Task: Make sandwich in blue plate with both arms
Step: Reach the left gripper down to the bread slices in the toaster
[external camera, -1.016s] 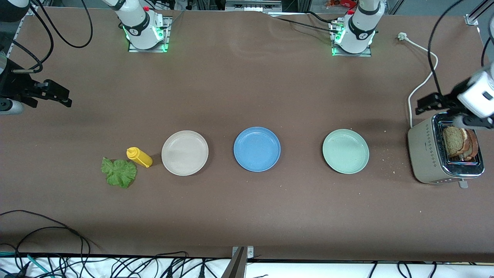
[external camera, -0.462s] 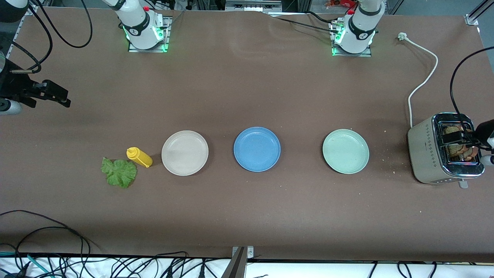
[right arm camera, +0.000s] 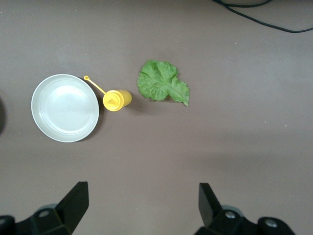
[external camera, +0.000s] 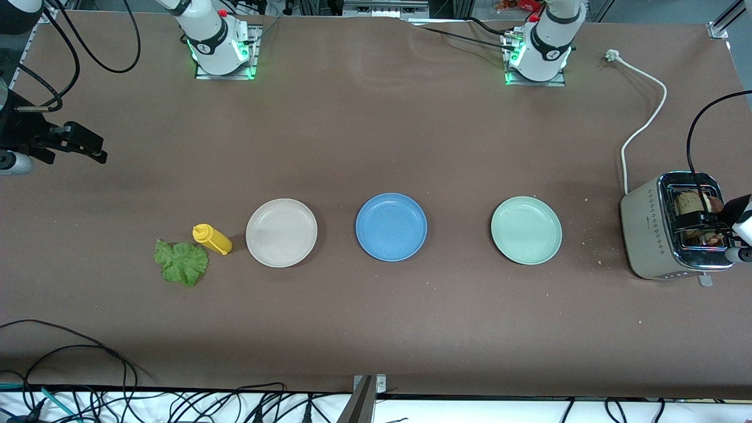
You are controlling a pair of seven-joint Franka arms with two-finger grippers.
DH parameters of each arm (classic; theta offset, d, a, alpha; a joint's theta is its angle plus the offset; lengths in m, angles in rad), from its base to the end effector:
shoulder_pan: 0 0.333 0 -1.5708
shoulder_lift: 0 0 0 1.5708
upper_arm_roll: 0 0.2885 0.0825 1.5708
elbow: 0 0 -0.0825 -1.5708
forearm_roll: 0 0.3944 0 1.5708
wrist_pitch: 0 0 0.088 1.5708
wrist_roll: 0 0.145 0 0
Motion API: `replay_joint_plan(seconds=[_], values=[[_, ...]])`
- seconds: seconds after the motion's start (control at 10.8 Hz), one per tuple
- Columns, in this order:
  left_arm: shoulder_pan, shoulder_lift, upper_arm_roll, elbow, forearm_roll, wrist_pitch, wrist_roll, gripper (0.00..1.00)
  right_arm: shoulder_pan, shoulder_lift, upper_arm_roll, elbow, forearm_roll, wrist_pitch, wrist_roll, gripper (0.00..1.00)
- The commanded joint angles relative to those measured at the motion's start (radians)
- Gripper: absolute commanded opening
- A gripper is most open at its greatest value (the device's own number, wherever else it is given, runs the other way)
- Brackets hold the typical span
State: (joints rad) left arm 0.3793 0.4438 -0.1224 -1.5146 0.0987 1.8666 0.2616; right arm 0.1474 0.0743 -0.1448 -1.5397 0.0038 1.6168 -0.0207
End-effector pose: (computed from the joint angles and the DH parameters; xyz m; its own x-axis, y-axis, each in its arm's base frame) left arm 0.6423 0.1885 0.3348 0.9950 -0.0274 -0.0956 -0.0289 -0.9995 -0.0148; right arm 0.5895 0.0045 0.5357 0.9997 0.0236 0.0034 0.0235 -0.9997 0.0070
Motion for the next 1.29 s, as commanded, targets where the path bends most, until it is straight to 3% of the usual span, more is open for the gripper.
replay_joint_plan(seconds=[0.0, 1.02, 1.11, 1.2], values=[[0.021, 0.027, -0.011, 0.025, 0.027, -0.003, 0.015, 1.00, -0.002, 0.009, 0.001, 0.023, -0.010, -0.011, 0.001, 1.00], [0.076, 0.019, -0.009, -0.007, 0.032, -0.067, 0.011, 1.00, 0.001, 0.009, 0.001, 0.023, -0.005, -0.011, 0.010, 1.00], [0.090, 0.024, -0.009, -0.010, 0.032, -0.067, 0.011, 0.97, 0.001, 0.009, 0.001, 0.023, -0.005, -0.012, 0.013, 1.00], [0.092, 0.027, -0.009, -0.018, 0.032, -0.075, 0.011, 0.88, 0.001, 0.009, 0.001, 0.023, -0.005, -0.012, 0.013, 1.00]])
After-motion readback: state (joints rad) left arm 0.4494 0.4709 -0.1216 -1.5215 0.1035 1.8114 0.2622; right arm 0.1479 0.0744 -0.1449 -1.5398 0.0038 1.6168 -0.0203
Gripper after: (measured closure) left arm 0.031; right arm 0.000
